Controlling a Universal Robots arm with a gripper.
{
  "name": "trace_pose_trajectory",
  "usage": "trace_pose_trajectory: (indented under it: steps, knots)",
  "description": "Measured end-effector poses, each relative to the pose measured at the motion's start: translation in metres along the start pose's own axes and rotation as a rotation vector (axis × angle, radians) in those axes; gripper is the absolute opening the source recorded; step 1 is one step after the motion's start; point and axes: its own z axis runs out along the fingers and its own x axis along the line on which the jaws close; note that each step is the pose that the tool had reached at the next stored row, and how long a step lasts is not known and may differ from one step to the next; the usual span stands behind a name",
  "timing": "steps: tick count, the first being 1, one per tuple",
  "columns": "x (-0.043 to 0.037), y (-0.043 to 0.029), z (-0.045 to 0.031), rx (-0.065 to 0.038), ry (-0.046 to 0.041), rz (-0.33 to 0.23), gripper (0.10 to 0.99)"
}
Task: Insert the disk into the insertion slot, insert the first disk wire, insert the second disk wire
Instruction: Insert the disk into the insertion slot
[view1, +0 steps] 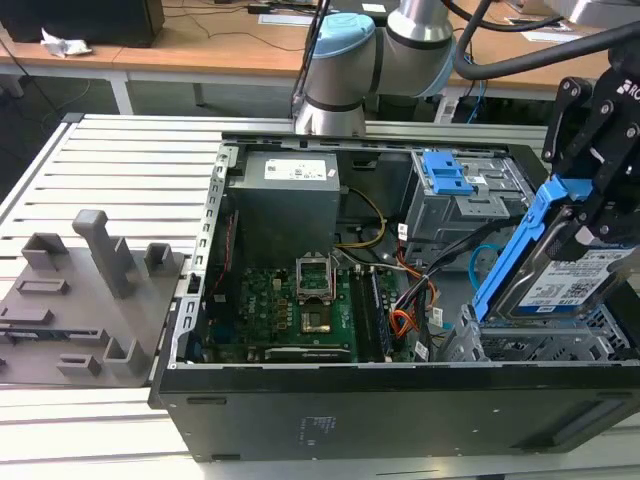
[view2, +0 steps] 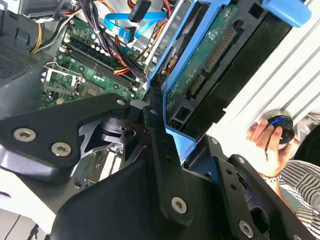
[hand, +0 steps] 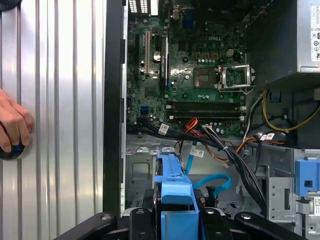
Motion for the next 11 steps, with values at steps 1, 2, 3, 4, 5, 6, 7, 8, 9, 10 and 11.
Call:
trace_pose_trajectory:
  steps: [1, 2, 3, 4, 5, 6, 7, 8, 9, 10, 11]
  knots:
    - [0.0000, -0.0001, 0.0031, 0.000, 0.0000, 0.000, 0.365]
    - [0.0000, -0.0002, 0.0047, 0.000, -0.0001, 0.000, 0.365]
    - [0.0000, -0.0002, 0.0063, -0.001, -0.0002, 0.000, 0.365]
    - [0.0000, -0.0003, 0.0082, -0.001, -0.0003, 0.000, 0.365]
    - [0.0000, -0.0004, 0.0097, -0.001, -0.0004, 0.000, 0.365]
    - [0.0001, -0.0005, 0.0132, -0.001, -0.0004, 0.000, 0.365]
    - [0.0001, -0.0006, 0.0158, -0.001, 0.0001, 0.000, 0.365]
    - [0.0000, -0.0009, 0.0214, -0.002, -0.0001, 0.000, 0.365]
    - [0.0000, -0.0010, 0.0249, -0.002, -0.0002, 0.000, 0.365]
    - [0.0000, -0.0012, 0.0300, -0.003, -0.0001, 0.000, 0.365]
    - [0.0000, -0.0013, 0.0332, -0.003, -0.0002, 0.000, 0.365]
